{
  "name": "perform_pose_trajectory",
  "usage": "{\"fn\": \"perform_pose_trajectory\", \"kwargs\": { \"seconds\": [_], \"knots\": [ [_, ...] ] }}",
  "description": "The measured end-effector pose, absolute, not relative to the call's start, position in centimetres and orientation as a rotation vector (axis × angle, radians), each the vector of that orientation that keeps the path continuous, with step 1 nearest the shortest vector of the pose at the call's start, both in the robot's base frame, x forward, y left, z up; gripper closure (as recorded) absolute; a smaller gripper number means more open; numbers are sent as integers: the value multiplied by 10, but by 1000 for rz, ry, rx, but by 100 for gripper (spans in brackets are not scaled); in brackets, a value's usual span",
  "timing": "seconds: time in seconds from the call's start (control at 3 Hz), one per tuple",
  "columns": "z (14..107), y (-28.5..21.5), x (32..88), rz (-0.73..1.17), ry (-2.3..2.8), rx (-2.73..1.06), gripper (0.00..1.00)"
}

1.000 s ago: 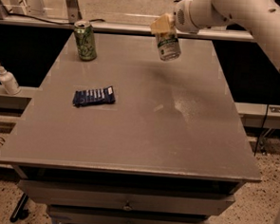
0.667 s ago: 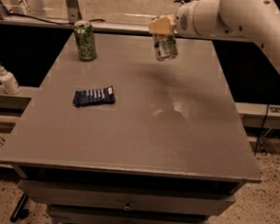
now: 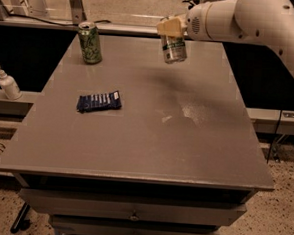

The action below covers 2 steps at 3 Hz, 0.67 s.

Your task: Place 7up can upright

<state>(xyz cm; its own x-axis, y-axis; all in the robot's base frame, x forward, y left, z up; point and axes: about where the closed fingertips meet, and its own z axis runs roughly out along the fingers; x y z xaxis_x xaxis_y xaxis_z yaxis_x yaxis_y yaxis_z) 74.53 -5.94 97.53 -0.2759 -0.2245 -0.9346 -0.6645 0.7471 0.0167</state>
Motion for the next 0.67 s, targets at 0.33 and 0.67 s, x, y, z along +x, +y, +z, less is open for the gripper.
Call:
{"fn": "perform_pose_trajectory", "kwargs": {
  "seconds": [0.33, 0.67],
  "knots": [
    [977, -61, 738, 546, 1748, -710, 100],
    [981, -69, 729, 609, 1630, -754, 100]
  ]
}}
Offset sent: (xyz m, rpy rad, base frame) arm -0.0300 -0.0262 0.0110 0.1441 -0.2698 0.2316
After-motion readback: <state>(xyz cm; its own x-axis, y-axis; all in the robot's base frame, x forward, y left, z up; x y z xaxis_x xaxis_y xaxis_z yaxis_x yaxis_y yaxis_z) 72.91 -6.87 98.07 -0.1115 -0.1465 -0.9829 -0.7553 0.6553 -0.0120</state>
